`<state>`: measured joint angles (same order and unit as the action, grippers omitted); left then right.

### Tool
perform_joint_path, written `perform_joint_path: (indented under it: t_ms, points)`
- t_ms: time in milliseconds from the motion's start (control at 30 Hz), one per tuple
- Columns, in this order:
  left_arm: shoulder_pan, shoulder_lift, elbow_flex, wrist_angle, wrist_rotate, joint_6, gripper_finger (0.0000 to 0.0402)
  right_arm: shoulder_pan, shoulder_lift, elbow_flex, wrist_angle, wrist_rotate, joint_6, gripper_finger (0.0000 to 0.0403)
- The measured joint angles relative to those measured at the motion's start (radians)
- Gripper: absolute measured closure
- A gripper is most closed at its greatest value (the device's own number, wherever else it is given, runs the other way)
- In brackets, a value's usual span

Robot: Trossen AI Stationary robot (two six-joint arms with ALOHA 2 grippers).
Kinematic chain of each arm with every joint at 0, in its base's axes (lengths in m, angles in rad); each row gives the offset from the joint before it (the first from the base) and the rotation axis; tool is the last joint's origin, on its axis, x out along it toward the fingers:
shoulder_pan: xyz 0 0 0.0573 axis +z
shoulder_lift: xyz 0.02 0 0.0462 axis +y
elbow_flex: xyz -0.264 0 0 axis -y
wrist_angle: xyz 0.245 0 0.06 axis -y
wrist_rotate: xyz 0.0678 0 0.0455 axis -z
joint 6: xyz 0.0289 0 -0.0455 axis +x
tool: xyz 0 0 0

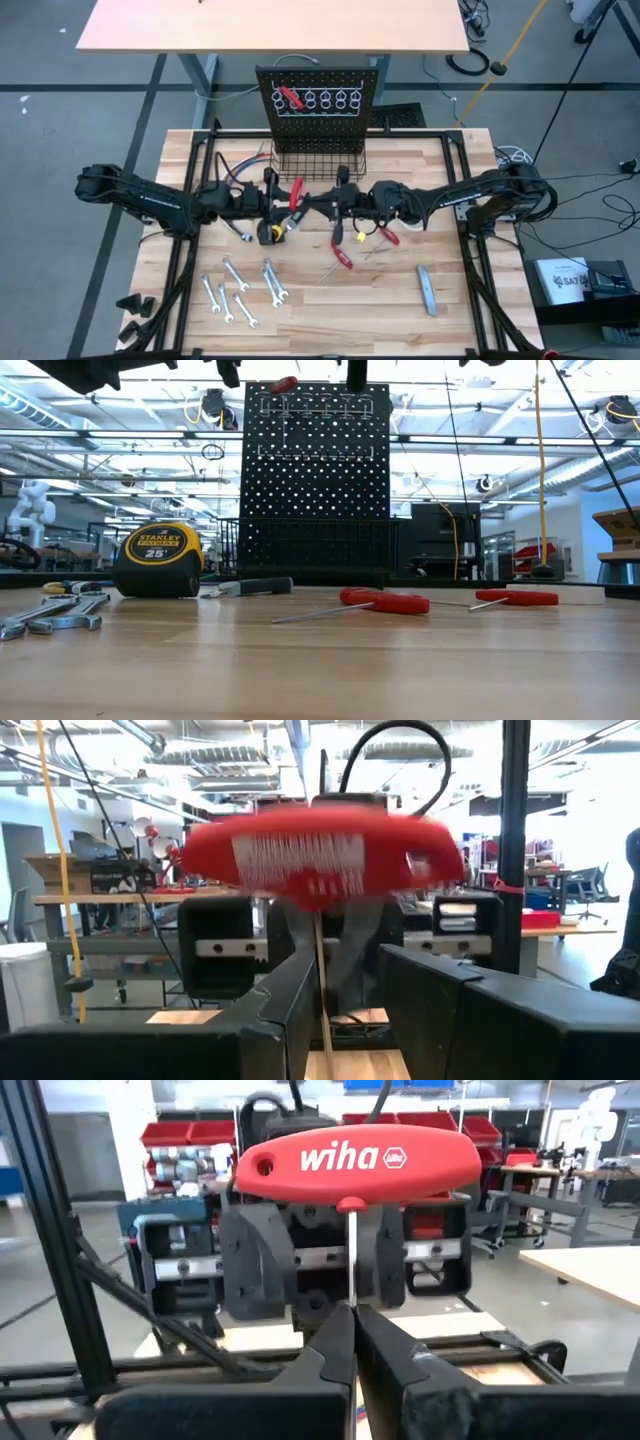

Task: Hang tools onto peg board
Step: Hang the allen wrench on the peg board

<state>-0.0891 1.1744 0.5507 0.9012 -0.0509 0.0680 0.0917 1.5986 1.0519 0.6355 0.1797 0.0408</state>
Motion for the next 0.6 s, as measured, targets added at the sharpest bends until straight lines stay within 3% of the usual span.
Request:
perform_joint_path:
  t_ms: [433, 600]
  points:
    - [0.011, 0.0, 0.0, -0.029, 0.013, -0.002, 0.0289, -0.002, 0.019, -0.001, 0.019, 0.001, 0.002, 0.0403]
    - [0.011, 0.0, 0.0, -0.029, 0.013, -0.001, 0.0337, -0.001, 0.019, -0.001, 0.015, -0.001, 0.0, 0.0403]
